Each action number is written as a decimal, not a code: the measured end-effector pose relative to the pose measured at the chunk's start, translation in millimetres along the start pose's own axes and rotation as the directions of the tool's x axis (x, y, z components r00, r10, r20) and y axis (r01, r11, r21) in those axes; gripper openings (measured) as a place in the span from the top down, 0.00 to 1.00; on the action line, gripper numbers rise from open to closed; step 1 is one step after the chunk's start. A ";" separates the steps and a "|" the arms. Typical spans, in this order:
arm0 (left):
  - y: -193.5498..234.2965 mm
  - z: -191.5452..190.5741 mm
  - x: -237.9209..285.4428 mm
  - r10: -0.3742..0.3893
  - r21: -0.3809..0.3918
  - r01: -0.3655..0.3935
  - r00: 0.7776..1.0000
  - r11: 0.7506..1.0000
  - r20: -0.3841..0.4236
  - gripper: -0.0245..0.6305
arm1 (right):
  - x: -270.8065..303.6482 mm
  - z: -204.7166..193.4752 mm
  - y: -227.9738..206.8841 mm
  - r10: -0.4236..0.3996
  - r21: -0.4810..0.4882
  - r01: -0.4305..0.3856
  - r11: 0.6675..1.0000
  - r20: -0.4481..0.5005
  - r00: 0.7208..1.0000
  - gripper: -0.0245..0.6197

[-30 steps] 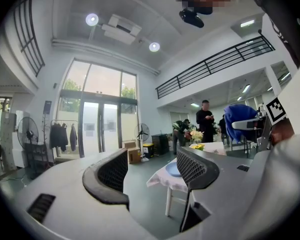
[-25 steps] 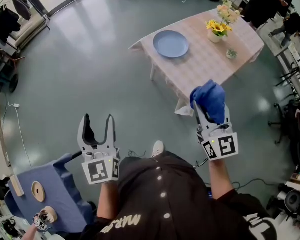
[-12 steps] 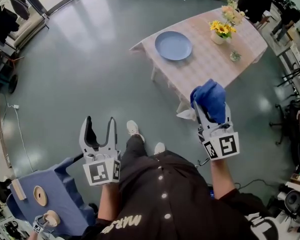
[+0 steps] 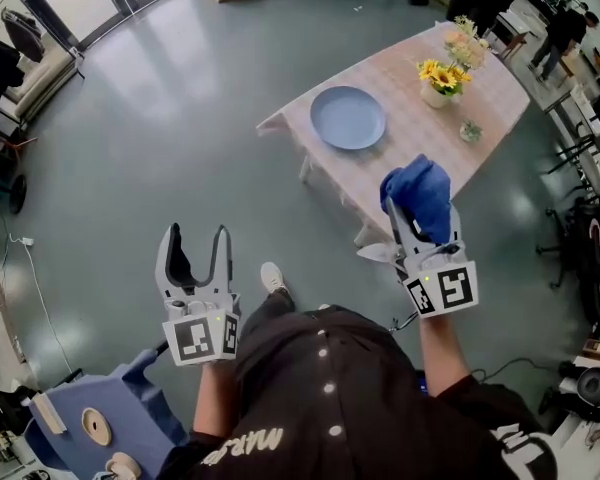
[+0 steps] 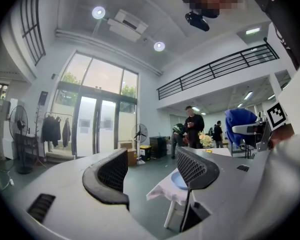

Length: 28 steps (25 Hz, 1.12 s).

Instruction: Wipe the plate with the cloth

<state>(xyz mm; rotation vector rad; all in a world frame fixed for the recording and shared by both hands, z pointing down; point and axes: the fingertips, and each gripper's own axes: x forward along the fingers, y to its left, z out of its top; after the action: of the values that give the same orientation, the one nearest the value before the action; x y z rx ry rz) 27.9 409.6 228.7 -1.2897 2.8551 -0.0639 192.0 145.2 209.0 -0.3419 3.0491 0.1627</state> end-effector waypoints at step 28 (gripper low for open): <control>136.9 -8.3 128.7 -0.108 -0.006 0.108 0.994 0.994 0.012 0.51 | 147.4 -21.7 25.9 -0.175 -0.020 0.174 0.984 -0.026 0.984 0.66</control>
<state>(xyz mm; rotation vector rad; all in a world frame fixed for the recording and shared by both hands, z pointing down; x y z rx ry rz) -160.1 403.7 232.7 -1.4405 2.7763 -0.0481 41.5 135.9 221.3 -0.6149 3.0262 0.1762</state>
